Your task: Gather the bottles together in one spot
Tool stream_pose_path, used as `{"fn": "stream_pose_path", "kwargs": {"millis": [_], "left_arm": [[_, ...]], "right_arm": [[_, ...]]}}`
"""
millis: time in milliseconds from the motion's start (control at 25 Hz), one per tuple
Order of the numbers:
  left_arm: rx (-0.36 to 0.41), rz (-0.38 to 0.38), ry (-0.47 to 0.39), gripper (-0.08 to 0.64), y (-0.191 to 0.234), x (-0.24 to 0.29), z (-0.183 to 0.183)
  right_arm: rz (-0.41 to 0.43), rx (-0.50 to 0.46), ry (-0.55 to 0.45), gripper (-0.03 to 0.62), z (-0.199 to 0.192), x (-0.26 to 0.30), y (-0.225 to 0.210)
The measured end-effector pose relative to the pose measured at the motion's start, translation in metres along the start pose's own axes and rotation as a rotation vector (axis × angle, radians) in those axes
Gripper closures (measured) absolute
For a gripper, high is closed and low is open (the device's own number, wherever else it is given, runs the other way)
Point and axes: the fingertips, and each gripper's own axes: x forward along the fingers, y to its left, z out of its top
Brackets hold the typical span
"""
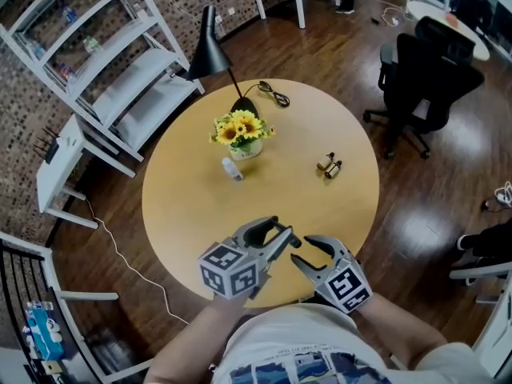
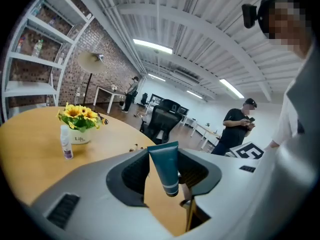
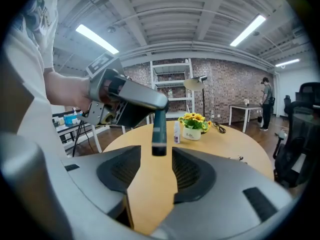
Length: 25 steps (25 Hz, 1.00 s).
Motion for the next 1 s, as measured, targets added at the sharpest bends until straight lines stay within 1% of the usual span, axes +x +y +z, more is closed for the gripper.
{"fn": "stream_pose_path", "kwargs": {"millis": [160, 240, 360, 480, 600, 680, 800, 920, 1000], "left_arm": [[0.071, 0.155, -0.019, 0.39, 0.045, 0.012, 0.013], [0.087, 0.236, -0.027, 0.39, 0.073, 0.022, 0.017], [0.071, 0.356, -0.053, 0.39, 0.116, 0.037, 0.021], [0.052, 0.482, -0.086, 0.39, 0.161, 0.054, 0.024], [0.052, 0.603, -0.091, 0.39, 0.204, 0.071, 0.023], [0.059, 0.655, -0.077, 0.39, 0.229, 0.084, 0.019], [0.09, 0.717, -0.055, 0.39, 0.264, 0.103, 0.013], [0.111, 0.76, -0.046, 0.39, 0.291, 0.116, 0.009], [0.111, 0.784, -0.045, 0.39, 0.304, 0.122, 0.007]], "right_arm": [[-0.019, 0.034, 0.041, 0.37, -0.018, -0.005, -0.016], [-0.039, 0.057, 0.052, 0.37, -0.023, -0.009, -0.027], [-0.061, 0.093, 0.063, 0.37, -0.028, -0.016, -0.044], [-0.081, 0.108, 0.064, 0.37, -0.03, -0.021, -0.061], [-0.097, 0.132, 0.071, 0.37, -0.036, -0.025, -0.075], [-0.113, 0.156, 0.085, 0.37, -0.039, -0.029, -0.084], [-0.131, 0.175, 0.116, 0.37, -0.045, -0.036, -0.093], [-0.151, 0.192, 0.153, 0.37, -0.055, -0.042, -0.101], [-0.164, 0.213, 0.172, 0.37, -0.063, -0.045, -0.107]]}}
